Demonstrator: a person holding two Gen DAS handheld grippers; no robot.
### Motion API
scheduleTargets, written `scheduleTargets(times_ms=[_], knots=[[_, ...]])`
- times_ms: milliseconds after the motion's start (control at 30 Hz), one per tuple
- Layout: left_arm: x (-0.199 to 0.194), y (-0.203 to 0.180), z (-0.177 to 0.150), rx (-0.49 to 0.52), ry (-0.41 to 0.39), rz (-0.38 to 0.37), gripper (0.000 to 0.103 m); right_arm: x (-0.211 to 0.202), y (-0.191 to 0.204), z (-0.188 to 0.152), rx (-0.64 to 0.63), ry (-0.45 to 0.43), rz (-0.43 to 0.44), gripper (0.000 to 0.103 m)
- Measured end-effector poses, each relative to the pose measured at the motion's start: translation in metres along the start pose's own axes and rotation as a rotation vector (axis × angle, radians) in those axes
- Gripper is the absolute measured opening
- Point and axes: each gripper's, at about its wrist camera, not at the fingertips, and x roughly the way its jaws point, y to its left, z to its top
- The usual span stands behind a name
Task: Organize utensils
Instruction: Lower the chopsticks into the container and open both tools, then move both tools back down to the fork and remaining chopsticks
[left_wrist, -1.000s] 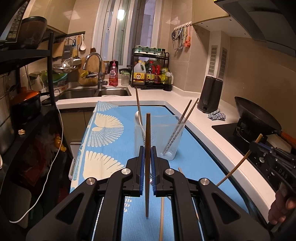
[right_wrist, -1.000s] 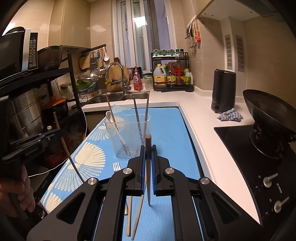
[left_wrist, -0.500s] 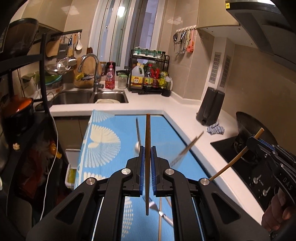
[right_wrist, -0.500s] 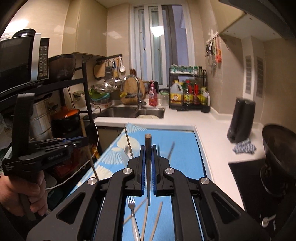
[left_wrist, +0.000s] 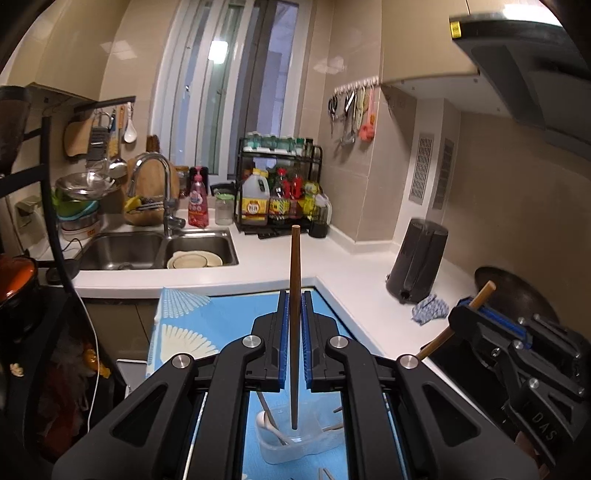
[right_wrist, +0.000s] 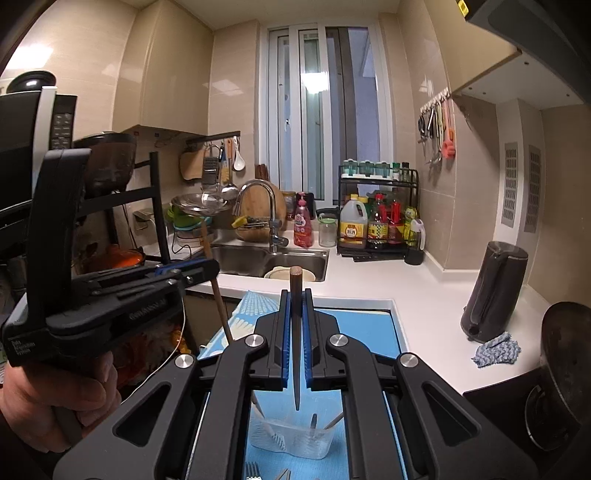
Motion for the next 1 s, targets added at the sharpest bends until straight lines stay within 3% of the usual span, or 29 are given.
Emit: scheduleTargets(times_ms=[200,400,433,533,567,767,1000], knots=[[0.059,-0.002,-0.04,0.057,0.123,0.008,0.007,0.042,-0.014,-0.032,0.017,0.078,-0.016,0.006],[0.073,-0.005,-0.068,0.087,0.21,-0.038,0.007,0.065,-0.024,-0.063,0.045,0.175,0.007,0.009],[0.071,-0.005,-0.068,0.087,0.209,-0.05,0.009,0.064,-0.025,-0.066,0.049,0.183,-0.001,0.013],[0.051,0.001,-0.063,0.069,0.163,-0.076,0.029,0.054,-0.027,-0.067,0.059,0.177,-0.001,0.024],[0.045,0.002,-0.06,0.062,0.143,-0.077,0.029,0.048,-0.027,-0.065,0.052,0.166,-0.007,0.029],[-0.009,0.011,-0.056,-0.004,0.058,-0.072,0.029,0.0,-0.026,-0.053,0.049,0.092,-0.006,0.031],[-0.053,0.004,-0.103,-0.032,0.048,-0.032,0.029,-0.055,-0.023,-0.073,0.058,0.038,-0.019,0.031]])
